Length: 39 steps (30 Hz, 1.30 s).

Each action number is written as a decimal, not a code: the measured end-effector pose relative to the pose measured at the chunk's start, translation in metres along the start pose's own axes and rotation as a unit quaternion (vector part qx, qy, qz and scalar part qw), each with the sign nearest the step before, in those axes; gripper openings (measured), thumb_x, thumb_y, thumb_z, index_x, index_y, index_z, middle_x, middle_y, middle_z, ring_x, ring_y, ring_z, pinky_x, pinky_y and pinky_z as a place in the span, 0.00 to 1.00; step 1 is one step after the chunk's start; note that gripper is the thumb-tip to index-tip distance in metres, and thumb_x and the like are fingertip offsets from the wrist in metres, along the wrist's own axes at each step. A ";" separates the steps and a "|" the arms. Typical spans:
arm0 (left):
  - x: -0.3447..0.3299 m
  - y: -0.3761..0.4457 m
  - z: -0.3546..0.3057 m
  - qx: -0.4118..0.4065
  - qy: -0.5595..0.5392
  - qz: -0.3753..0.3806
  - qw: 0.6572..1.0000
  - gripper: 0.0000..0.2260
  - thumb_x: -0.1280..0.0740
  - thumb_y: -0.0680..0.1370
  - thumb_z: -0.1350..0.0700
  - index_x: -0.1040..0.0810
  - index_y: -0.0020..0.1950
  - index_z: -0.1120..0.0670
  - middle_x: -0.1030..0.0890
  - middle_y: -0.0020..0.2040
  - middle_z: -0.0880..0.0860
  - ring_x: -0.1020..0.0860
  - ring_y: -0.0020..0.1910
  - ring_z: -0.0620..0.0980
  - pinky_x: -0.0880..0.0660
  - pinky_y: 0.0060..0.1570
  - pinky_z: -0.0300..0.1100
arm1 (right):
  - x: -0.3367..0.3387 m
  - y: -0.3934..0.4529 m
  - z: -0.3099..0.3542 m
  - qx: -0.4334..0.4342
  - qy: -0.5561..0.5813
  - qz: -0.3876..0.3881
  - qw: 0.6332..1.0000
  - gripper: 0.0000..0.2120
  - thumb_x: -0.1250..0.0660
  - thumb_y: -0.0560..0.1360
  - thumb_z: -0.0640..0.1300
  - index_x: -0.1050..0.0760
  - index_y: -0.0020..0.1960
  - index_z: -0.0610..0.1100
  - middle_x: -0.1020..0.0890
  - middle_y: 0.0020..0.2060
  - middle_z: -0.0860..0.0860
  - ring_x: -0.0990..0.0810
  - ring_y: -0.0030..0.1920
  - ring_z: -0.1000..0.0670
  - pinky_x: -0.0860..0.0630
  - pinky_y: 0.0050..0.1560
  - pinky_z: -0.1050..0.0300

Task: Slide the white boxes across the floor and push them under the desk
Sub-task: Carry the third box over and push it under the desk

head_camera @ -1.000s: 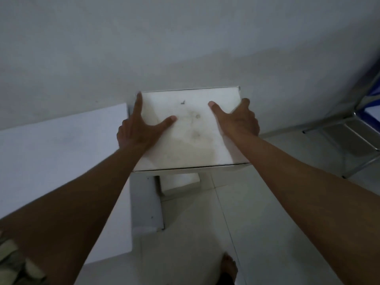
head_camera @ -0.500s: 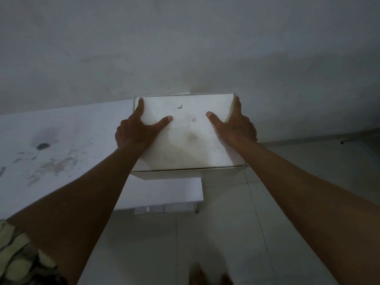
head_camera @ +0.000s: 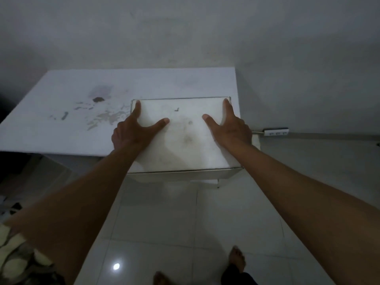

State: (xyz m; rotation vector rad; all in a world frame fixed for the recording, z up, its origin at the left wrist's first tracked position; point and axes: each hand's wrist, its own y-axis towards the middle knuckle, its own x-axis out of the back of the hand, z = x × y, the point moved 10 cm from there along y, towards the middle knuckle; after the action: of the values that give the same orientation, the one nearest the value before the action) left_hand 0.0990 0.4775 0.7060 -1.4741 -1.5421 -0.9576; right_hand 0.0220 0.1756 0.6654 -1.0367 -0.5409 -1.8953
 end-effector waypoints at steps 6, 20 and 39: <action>0.023 -0.009 0.102 0.004 -0.009 0.018 1.000 0.50 0.44 0.60 0.17 0.48 0.77 0.38 0.25 0.68 0.58 0.28 0.66 0.64 0.32 0.61 0.56 | -0.057 -0.064 0.057 -0.013 -0.009 -0.001 1.000 0.43 0.50 0.68 0.78 0.53 0.77 0.60 0.22 0.61 0.42 0.23 0.58 0.38 0.30 0.55 0.46; 0.034 -0.039 0.290 0.041 -0.025 0.095 0.994 0.51 0.41 0.60 0.18 0.49 0.78 0.38 0.27 0.71 0.56 0.29 0.68 0.62 0.30 0.65 0.58 | -0.192 -0.180 0.127 -0.033 -0.015 0.060 0.998 0.43 0.49 0.68 0.79 0.53 0.77 0.61 0.24 0.64 0.43 0.24 0.62 0.39 0.29 0.57 0.46; -0.061 0.022 0.483 0.033 -0.003 0.197 0.980 0.50 0.45 0.58 0.16 0.54 0.76 0.34 0.28 0.70 0.56 0.27 0.65 0.63 0.29 0.62 0.59 | -0.391 -0.244 0.162 -0.134 -0.041 0.074 0.987 0.42 0.48 0.69 0.78 0.53 0.77 0.62 0.23 0.63 0.43 0.23 0.59 0.39 0.28 0.56 0.46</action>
State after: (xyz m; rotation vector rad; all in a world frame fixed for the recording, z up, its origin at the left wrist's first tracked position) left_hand 0.1042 0.8934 0.4527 -1.6547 -1.2071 -0.6616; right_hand -0.0129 0.6071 0.4398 -1.2962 -0.2488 -1.8314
